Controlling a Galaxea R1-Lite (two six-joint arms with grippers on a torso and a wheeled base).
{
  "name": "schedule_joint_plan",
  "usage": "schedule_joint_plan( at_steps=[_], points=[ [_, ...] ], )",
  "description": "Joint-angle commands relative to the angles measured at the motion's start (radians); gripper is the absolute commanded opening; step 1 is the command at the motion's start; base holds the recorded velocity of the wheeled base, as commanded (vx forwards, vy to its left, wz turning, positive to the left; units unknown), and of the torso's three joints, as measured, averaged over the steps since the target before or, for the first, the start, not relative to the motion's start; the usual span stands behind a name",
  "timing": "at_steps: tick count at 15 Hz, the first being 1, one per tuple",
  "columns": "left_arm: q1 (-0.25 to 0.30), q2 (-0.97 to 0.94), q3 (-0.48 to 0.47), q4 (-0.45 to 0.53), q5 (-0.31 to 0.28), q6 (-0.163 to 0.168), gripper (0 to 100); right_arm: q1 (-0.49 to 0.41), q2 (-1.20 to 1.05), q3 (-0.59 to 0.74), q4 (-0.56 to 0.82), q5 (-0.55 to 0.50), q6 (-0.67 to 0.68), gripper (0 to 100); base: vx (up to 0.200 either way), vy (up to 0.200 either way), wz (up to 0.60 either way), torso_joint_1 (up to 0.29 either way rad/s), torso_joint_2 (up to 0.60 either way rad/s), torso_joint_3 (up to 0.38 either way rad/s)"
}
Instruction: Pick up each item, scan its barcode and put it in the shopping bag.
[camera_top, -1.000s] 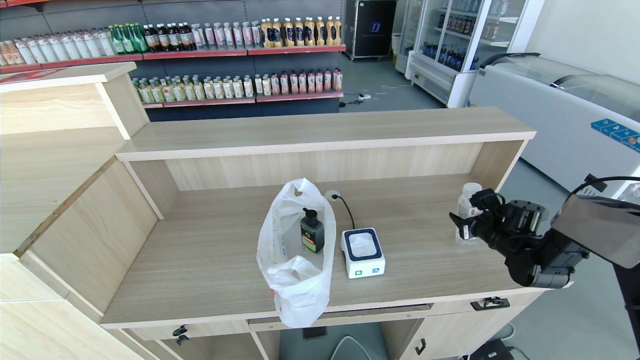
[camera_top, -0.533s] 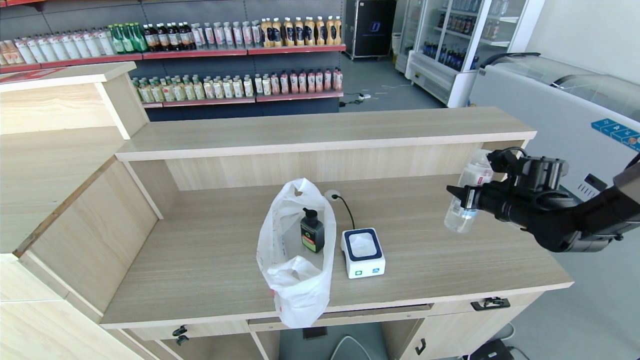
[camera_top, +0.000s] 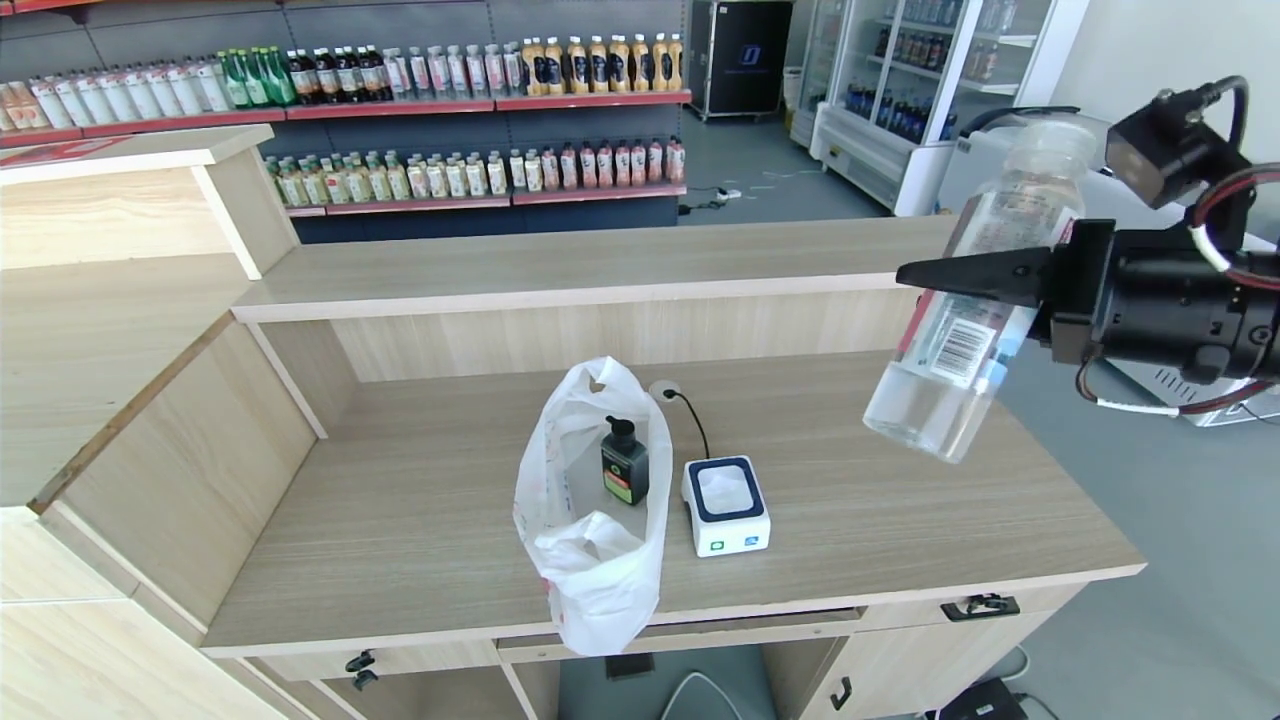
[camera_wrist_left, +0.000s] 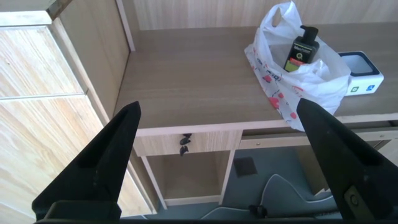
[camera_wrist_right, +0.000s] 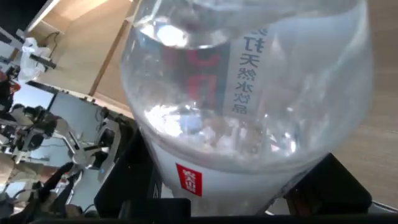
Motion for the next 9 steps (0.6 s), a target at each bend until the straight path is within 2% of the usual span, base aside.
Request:
schedule_joint_plan(
  at_steps=[1, 6, 9],
  points=[
    [0.000, 0.000, 0.000, 0.000, 0.000, 0.000, 100, 0.118, -0.154, 0.000, 0.020, 0.017, 0.005, 0, 0.000, 0.000, 0.00, 0.000, 0.00, 0.000],
    [0.000, 0.000, 0.000, 0.000, 0.000, 0.000, 100, 0.225, -0.216, 0.059, 0.017, 0.015, -0.030, 0, 0.000, 0.000, 0.00, 0.000, 0.00, 0.000],
    [0.000, 0.000, 0.000, 0.000, 0.000, 0.000, 100, 0.225, -0.276, 0.150, 0.017, 0.021, -0.108, 0, 0.000, 0.000, 0.00, 0.000, 0.00, 0.000]
  ],
)
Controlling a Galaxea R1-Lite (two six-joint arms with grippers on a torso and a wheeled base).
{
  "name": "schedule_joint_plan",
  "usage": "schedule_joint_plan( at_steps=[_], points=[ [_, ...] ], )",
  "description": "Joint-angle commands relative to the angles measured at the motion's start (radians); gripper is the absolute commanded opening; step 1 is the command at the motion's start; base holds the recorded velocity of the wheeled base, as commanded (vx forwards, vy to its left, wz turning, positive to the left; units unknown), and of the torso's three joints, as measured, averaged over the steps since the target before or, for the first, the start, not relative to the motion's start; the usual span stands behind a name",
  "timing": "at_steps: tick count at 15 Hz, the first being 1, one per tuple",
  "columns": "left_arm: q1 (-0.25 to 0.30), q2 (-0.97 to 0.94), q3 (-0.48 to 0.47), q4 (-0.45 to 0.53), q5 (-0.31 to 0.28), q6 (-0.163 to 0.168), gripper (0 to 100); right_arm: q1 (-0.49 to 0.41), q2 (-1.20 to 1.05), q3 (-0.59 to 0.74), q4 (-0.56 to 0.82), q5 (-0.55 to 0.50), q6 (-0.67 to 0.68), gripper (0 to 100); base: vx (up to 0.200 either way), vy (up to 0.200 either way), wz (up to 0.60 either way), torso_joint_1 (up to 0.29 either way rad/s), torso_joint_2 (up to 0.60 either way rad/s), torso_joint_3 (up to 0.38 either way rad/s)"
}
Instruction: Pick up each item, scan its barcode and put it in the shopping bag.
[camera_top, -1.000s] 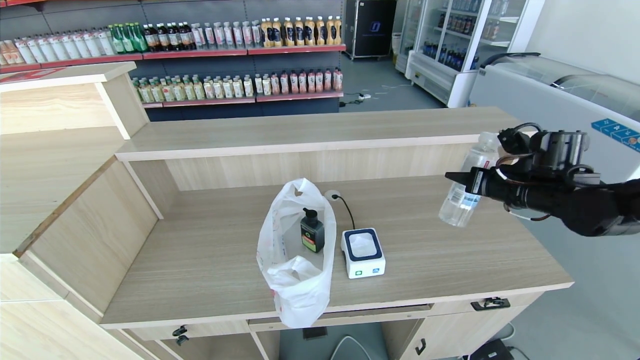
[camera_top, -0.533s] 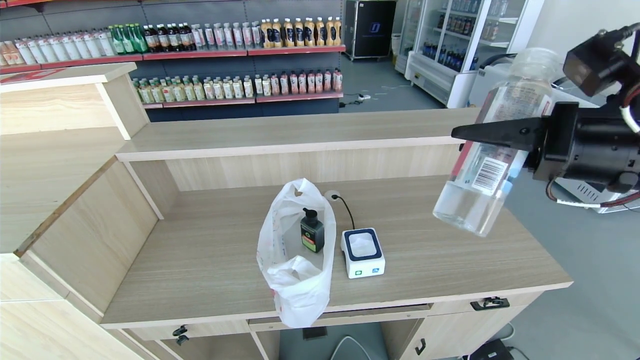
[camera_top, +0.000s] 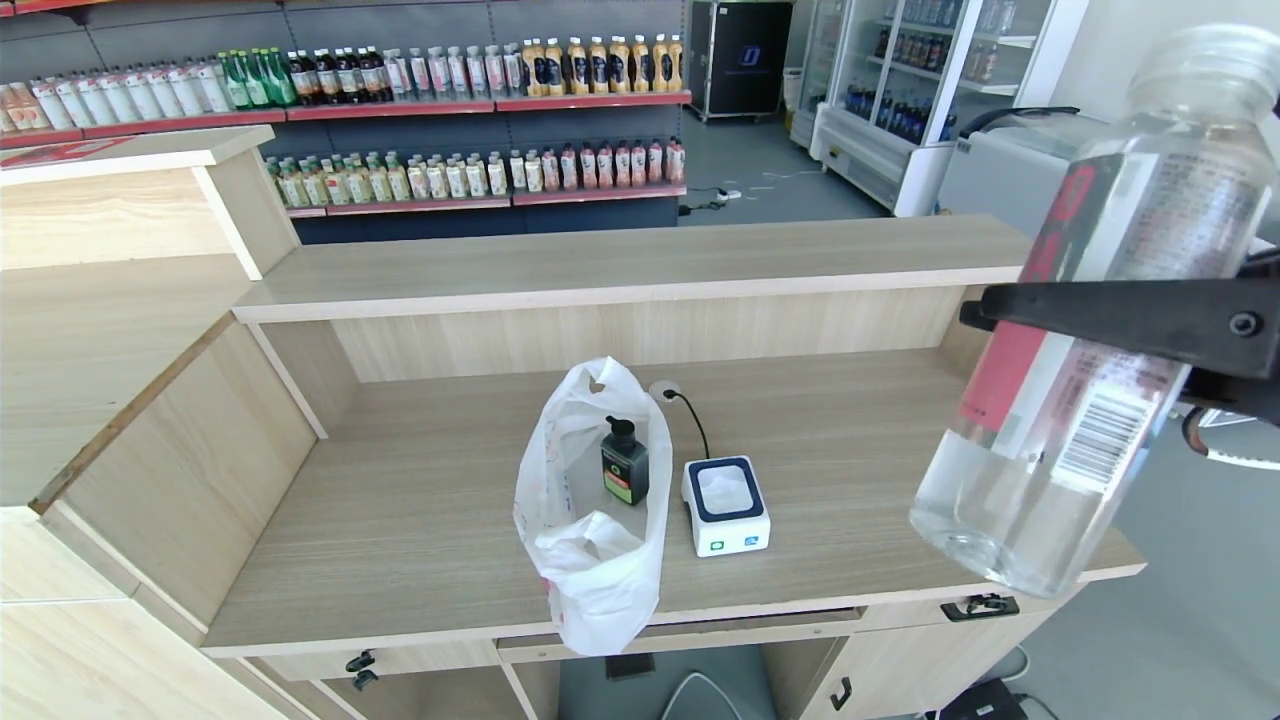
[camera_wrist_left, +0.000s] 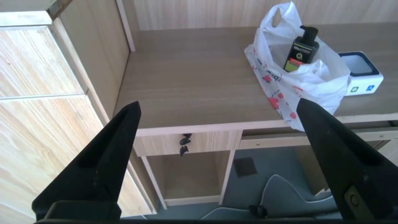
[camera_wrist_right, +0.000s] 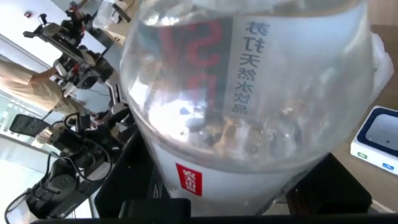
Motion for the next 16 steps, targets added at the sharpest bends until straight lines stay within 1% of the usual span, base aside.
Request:
schedule_joint_plan(
  at_steps=[1, 4, 7, 10, 14, 16],
  points=[
    [0.000, 0.000, 0.000, 0.000, 0.000, 0.000, 100, 0.002, -0.059, 0.052, 0.000, 0.004, -0.014, 0, 0.000, 0.000, 0.00, 0.000, 0.00, 0.000],
    [0.000, 0.000, 0.000, 0.000, 0.000, 0.000, 100, -0.001, -0.076, 0.053, 0.001, 0.005, -0.008, 0, 0.000, 0.000, 0.00, 0.000, 0.00, 0.000],
    [0.000, 0.000, 0.000, 0.000, 0.000, 0.000, 100, -0.001, -0.116, 0.069, 0.035, 0.044, -0.003, 0, 0.000, 0.000, 0.00, 0.000, 0.00, 0.000],
    [0.000, 0.000, 0.000, 0.000, 0.000, 0.000, 100, -0.015, -0.148, 0.104, 0.053, 0.044, -0.008, 0, 0.000, 0.000, 0.00, 0.000, 0.00, 0.000],
    [0.000, 0.000, 0.000, 0.000, 0.000, 0.000, 100, -0.023, -0.150, 0.104, 0.053, 0.042, -0.006, 0, 0.000, 0.000, 0.00, 0.000, 0.00, 0.000],
    [0.000, 0.000, 0.000, 0.000, 0.000, 0.000, 100, -0.052, -0.157, 0.115, 0.055, 0.045, -0.008, 0, 0.000, 0.000, 0.00, 0.000, 0.00, 0.000]
  ],
)
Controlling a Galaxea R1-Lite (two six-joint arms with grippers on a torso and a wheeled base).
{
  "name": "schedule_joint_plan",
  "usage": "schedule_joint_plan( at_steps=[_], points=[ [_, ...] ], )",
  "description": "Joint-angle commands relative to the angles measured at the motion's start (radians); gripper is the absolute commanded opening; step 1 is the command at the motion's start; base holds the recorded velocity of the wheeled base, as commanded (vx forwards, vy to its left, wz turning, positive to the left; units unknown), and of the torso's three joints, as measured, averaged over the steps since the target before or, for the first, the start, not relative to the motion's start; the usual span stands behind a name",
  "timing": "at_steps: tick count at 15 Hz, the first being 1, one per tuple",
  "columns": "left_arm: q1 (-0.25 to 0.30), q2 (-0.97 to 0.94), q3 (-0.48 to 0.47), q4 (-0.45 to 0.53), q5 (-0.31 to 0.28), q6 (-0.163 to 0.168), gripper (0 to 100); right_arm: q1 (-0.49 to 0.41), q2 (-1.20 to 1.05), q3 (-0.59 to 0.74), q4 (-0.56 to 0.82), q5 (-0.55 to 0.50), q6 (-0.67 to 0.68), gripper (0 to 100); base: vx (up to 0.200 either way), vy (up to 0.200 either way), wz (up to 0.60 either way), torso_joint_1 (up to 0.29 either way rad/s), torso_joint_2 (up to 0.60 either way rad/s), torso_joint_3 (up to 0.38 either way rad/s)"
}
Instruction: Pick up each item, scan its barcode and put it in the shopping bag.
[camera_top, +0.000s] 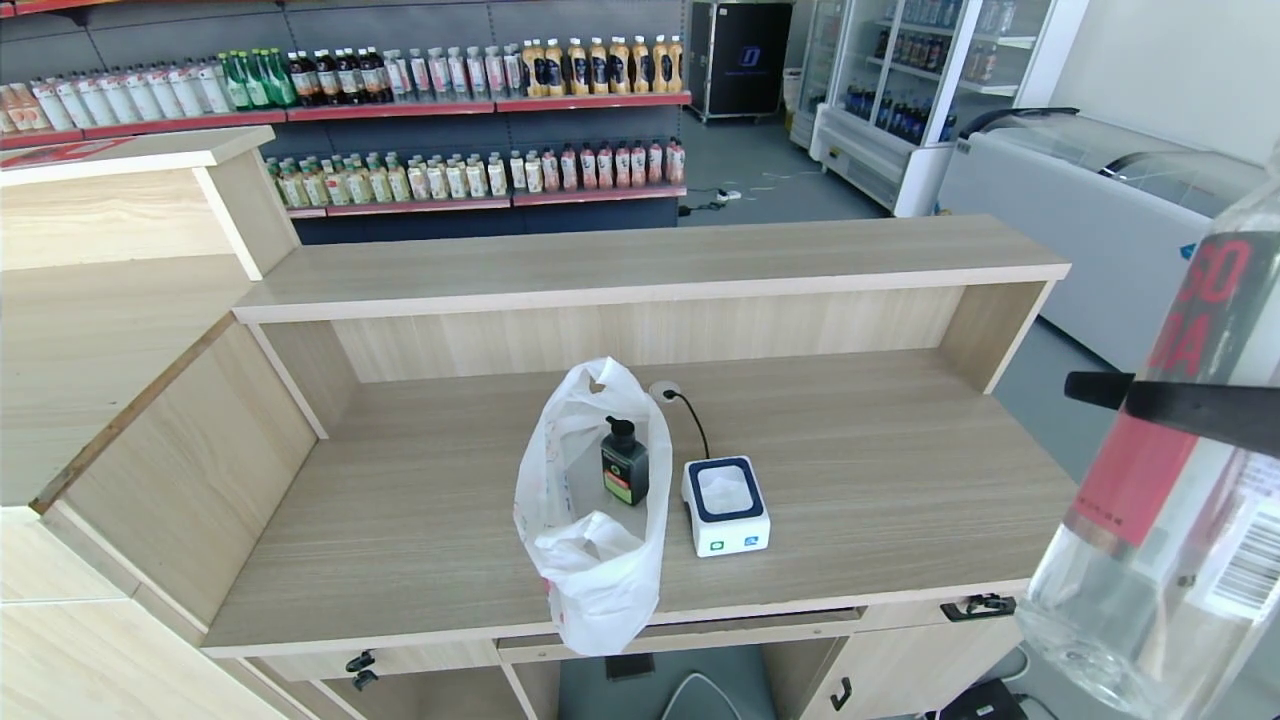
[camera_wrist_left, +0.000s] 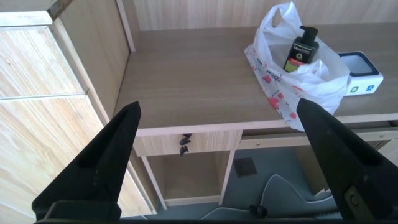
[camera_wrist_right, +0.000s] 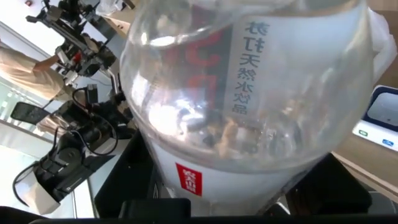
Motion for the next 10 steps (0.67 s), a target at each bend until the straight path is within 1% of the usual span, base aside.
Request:
schedule_joint_plan(
  at_steps=[1, 3, 10],
  points=[
    [0.000, 0.000, 0.000, 0.000, 0.000, 0.000, 100, -0.018, -0.012, 0.015, 0.012, 0.001, -0.001, 0, 0.000, 0.000, 0.00, 0.000, 0.00, 0.000],
    [0.000, 0.000, 0.000, 0.000, 0.000, 0.000, 100, -0.028, -0.028, 0.018, 0.054, 0.001, -0.002, 0, 0.000, 0.000, 0.00, 0.000, 0.00, 0.000],
    [0.000, 0.000, 0.000, 0.000, 0.000, 0.000, 100, -0.031, -0.026, 0.021, 0.057, -0.002, -0.002, 0, 0.000, 0.000, 0.00, 0.000, 0.00, 0.000]
  ],
)
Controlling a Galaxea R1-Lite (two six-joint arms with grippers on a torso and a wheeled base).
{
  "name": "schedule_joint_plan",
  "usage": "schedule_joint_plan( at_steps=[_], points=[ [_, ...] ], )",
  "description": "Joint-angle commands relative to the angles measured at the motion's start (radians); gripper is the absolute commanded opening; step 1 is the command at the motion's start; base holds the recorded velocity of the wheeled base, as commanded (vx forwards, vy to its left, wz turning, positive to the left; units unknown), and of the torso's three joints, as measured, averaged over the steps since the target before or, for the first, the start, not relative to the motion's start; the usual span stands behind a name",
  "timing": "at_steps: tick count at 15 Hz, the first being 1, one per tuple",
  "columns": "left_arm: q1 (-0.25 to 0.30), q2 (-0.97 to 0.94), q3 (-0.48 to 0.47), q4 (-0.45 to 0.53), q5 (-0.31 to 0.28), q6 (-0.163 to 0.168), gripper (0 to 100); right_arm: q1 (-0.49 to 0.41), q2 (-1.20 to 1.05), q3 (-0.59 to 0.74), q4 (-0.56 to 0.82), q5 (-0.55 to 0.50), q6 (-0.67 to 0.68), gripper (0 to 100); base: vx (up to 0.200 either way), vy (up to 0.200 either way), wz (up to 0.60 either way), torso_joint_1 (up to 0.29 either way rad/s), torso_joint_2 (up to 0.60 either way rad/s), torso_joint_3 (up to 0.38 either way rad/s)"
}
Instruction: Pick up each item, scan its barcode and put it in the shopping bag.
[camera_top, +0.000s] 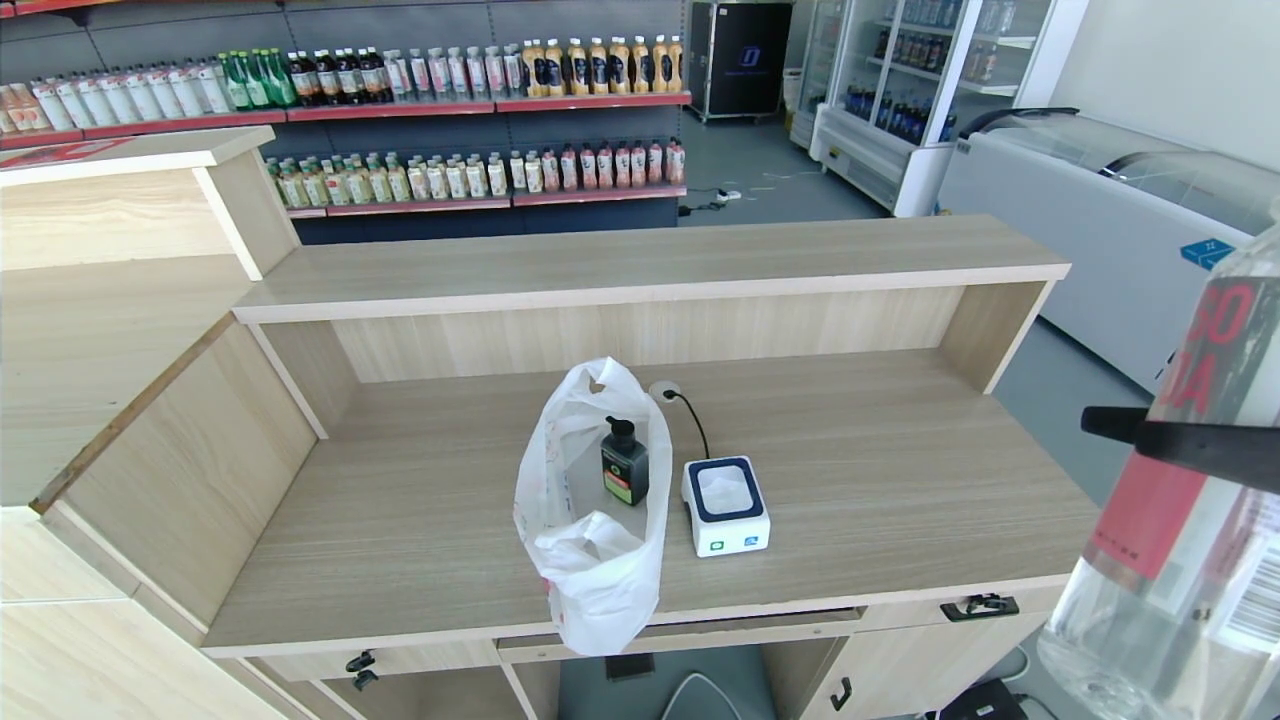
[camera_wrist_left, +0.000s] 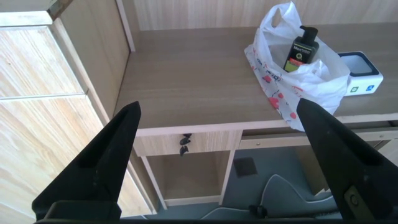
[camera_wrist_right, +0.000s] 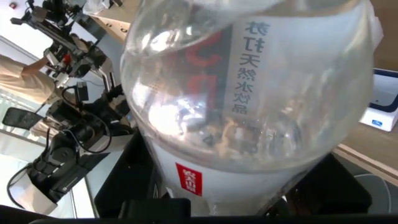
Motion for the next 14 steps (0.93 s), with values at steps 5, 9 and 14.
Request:
schedule_joint_plan(
  at_steps=[5, 9, 14],
  points=[
    [0.000, 0.000, 0.000, 0.000, 0.000, 0.000, 100, 0.000, 0.007, -0.003, -0.003, 0.001, 0.000, 0, 0.000, 0.000, 0.00, 0.000, 0.00, 0.000],
    [0.000, 0.000, 0.000, 0.000, 0.000, 0.000, 100, -0.014, 0.035, -0.001, -0.003, -0.010, -0.066, 0, 0.000, 0.000, 0.00, 0.000, 0.00, 0.000],
    [0.000, 0.000, 0.000, 0.000, 0.000, 0.000, 100, -0.342, 0.308, 0.079, -0.213, -0.230, -0.908, 0, 0.000, 0.000, 0.00, 0.000, 0.00, 0.000]
  ],
)
